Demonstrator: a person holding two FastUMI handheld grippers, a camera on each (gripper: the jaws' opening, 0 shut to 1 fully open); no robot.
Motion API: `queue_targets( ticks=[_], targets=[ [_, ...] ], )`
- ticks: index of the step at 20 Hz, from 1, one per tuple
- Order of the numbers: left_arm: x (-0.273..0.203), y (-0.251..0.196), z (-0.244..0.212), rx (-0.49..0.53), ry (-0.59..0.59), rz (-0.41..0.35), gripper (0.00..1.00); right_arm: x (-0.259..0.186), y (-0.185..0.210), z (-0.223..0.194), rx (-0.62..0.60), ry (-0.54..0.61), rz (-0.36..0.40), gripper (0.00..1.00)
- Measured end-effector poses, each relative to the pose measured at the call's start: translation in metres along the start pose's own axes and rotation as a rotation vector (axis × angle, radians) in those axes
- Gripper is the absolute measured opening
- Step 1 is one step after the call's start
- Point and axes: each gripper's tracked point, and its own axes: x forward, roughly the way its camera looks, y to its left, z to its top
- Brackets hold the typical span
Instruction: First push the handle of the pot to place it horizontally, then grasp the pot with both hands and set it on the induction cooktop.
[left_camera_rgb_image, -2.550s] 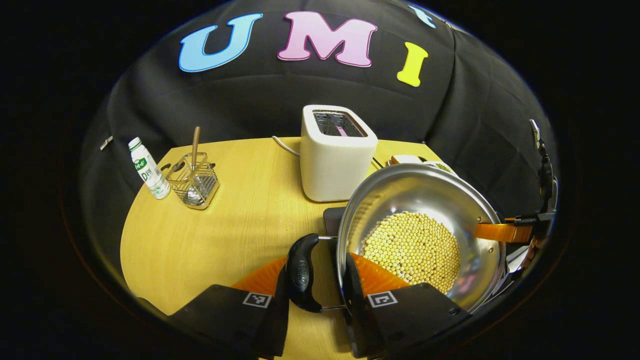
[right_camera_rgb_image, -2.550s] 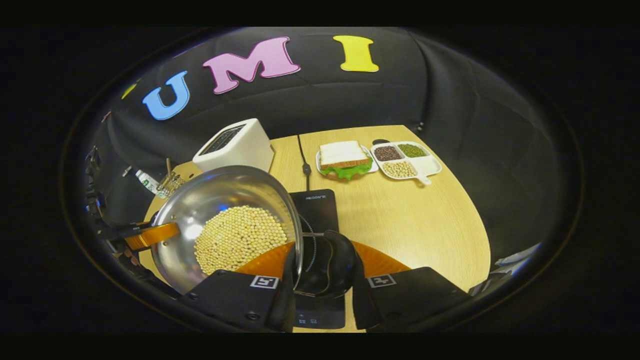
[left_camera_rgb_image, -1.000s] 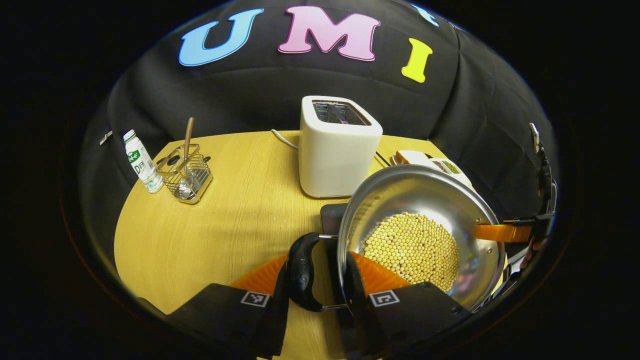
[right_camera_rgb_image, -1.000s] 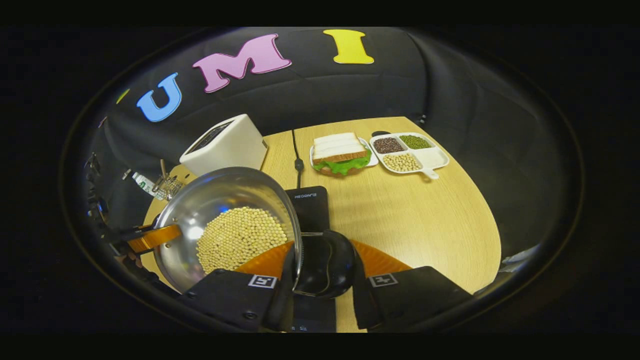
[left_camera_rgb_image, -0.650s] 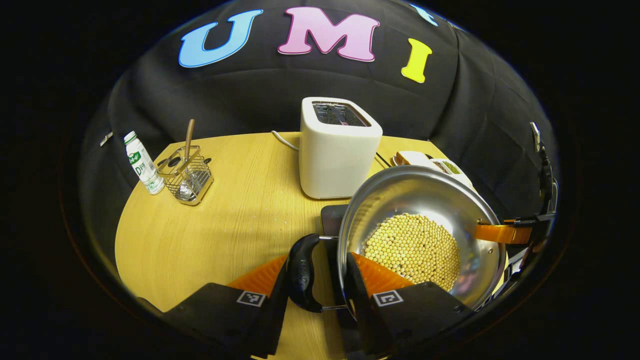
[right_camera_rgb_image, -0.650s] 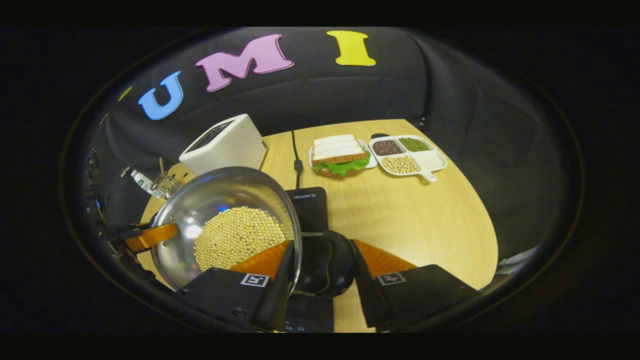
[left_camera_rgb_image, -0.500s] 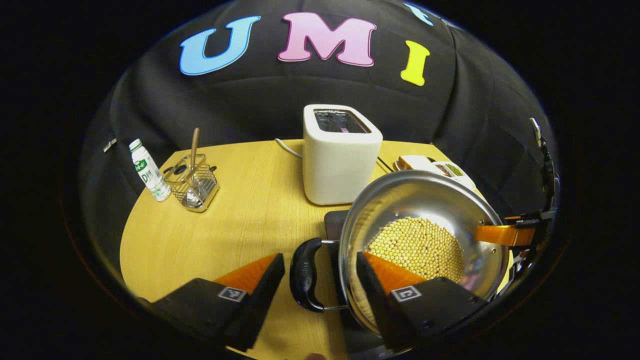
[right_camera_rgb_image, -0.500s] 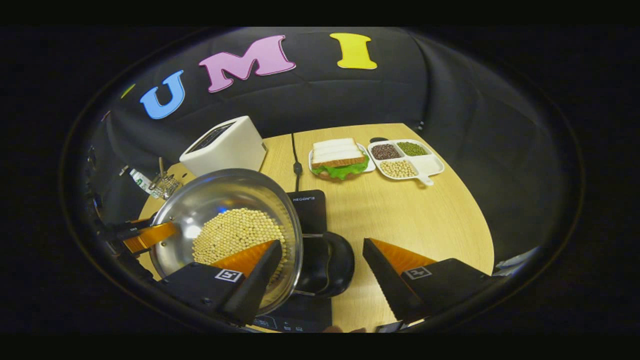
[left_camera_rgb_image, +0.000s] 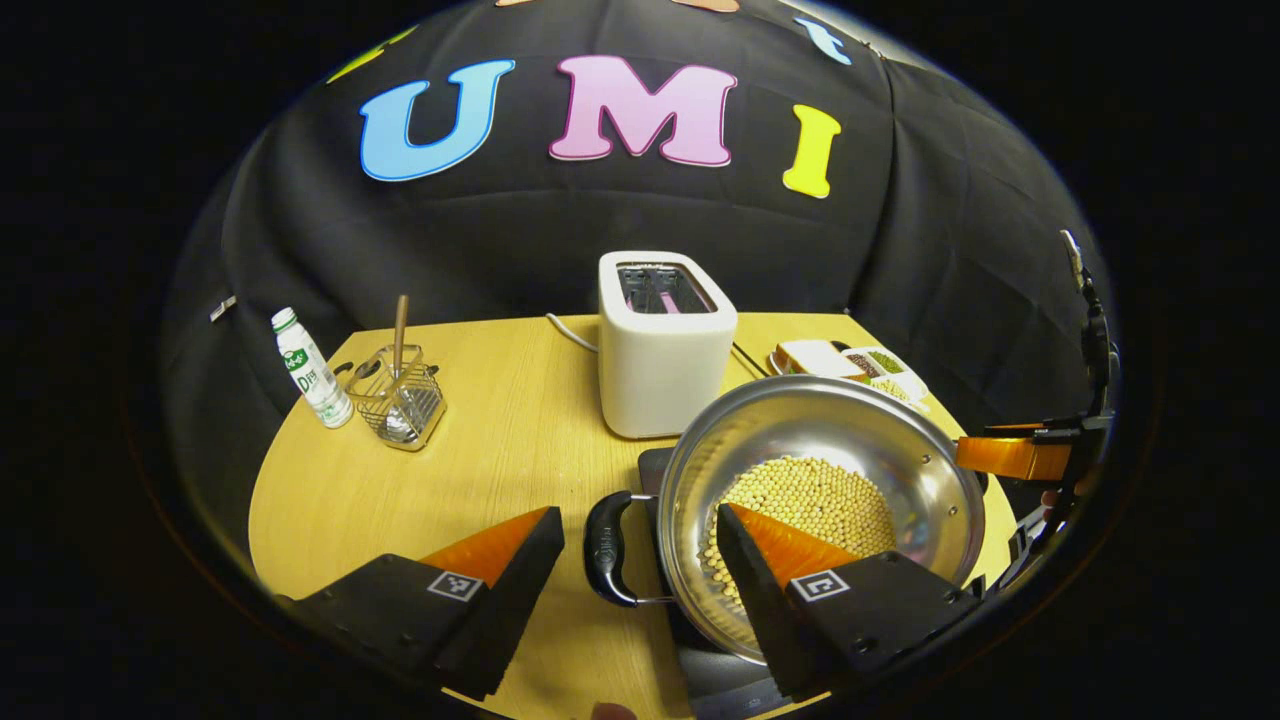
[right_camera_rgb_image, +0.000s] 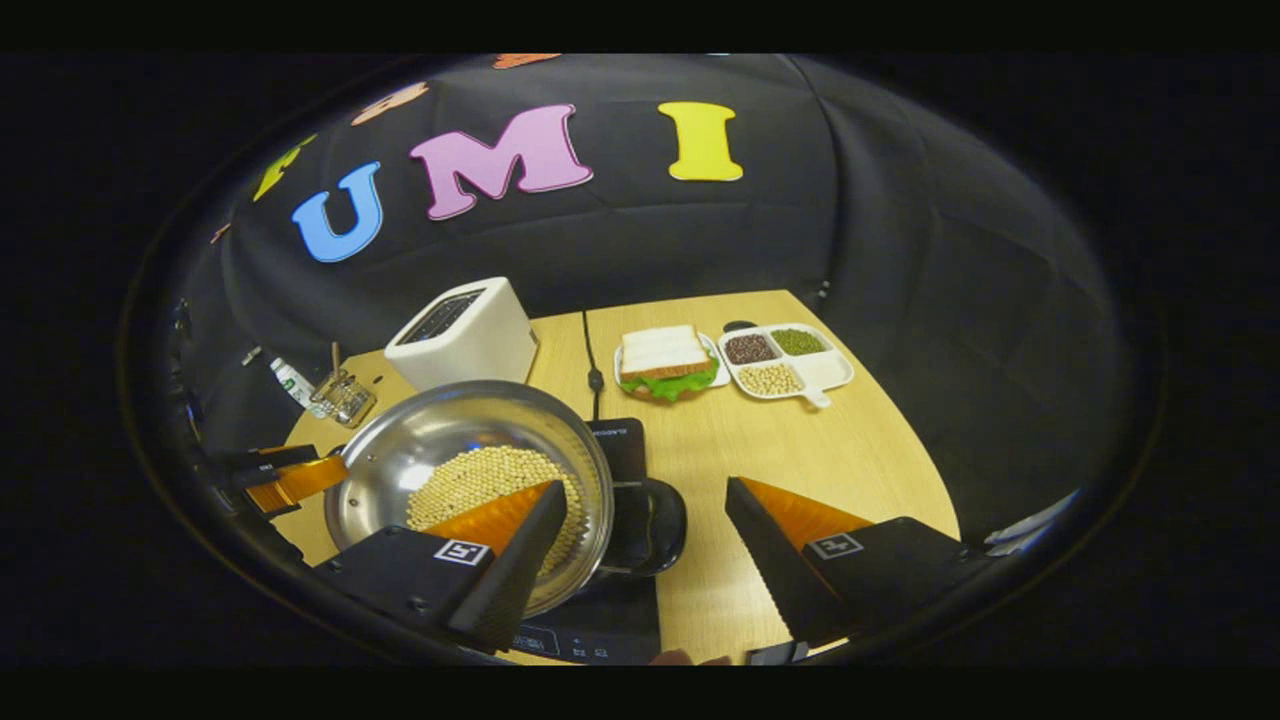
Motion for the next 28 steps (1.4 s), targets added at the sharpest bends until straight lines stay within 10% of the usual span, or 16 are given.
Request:
queue_targets(
  ticks=[28],
  targets=[
    [-0.292, 0.089, 0.084, 0.051, -0.578, 0.158, 0.95, -0.257, 0.093, 0.099, -0.109, -0.645, -0.046, 0.98]
  ],
)
